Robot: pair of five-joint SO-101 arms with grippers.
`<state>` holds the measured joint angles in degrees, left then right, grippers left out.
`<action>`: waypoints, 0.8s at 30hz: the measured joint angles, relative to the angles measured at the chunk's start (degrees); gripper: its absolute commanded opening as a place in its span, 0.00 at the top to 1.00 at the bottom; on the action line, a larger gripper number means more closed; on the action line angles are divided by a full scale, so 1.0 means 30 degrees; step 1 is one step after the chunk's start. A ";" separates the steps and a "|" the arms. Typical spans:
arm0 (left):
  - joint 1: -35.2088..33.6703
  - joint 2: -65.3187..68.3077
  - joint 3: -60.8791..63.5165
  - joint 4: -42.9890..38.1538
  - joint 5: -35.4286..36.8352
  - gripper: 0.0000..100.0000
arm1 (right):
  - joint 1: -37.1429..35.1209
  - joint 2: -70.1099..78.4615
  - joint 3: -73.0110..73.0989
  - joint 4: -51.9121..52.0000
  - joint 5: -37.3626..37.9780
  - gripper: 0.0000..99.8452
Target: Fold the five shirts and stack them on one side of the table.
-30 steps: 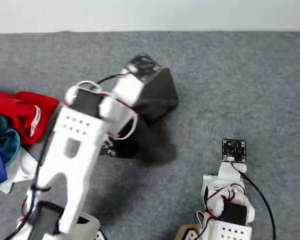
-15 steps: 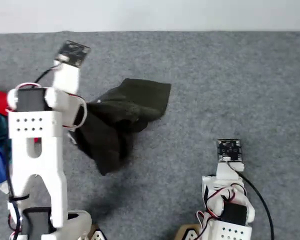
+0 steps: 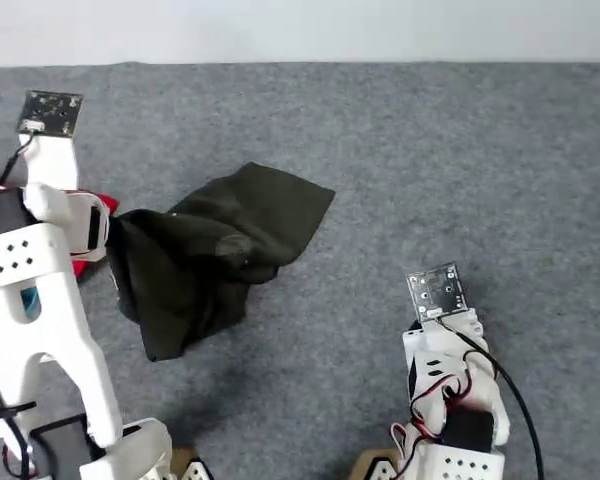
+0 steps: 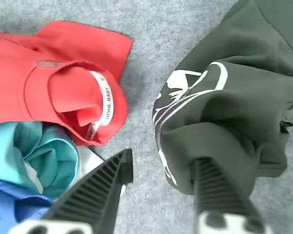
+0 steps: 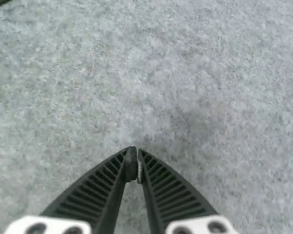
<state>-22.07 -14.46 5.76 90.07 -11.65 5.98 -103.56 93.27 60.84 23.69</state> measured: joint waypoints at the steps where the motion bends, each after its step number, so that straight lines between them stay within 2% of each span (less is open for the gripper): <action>1: 0.0000 0.0000 0.0000 0.0000 0.0000 0.77 | -0.0088 0.0000 0.0000 0.0000 0.0000 0.99; 6: 0.1319 0.0000 -0.1934 0.0762 0.0000 0.77 | -0.0147 0.0000 -0.0908 0.0352 0.0059 0.99; 14: 0.5509 0.0000 -0.6271 0.1319 0.0586 0.77 | -0.0176 0.0000 -0.2374 0.2960 0.0059 0.99; 19: 0.6242 0.0674 -0.7941 0.1377 0.0791 0.78 | -0.0176 0.0000 -0.2374 0.3106 0.0059 0.99; 24: 0.7502 0.2930 -0.9465 -0.0205 0.2491 0.78 | -0.0176 0.0000 -0.2110 0.3106 0.0059 0.99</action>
<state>0.44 -5.67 -22.64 89.45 -4.18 5.45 -103.56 86.95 70.15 23.87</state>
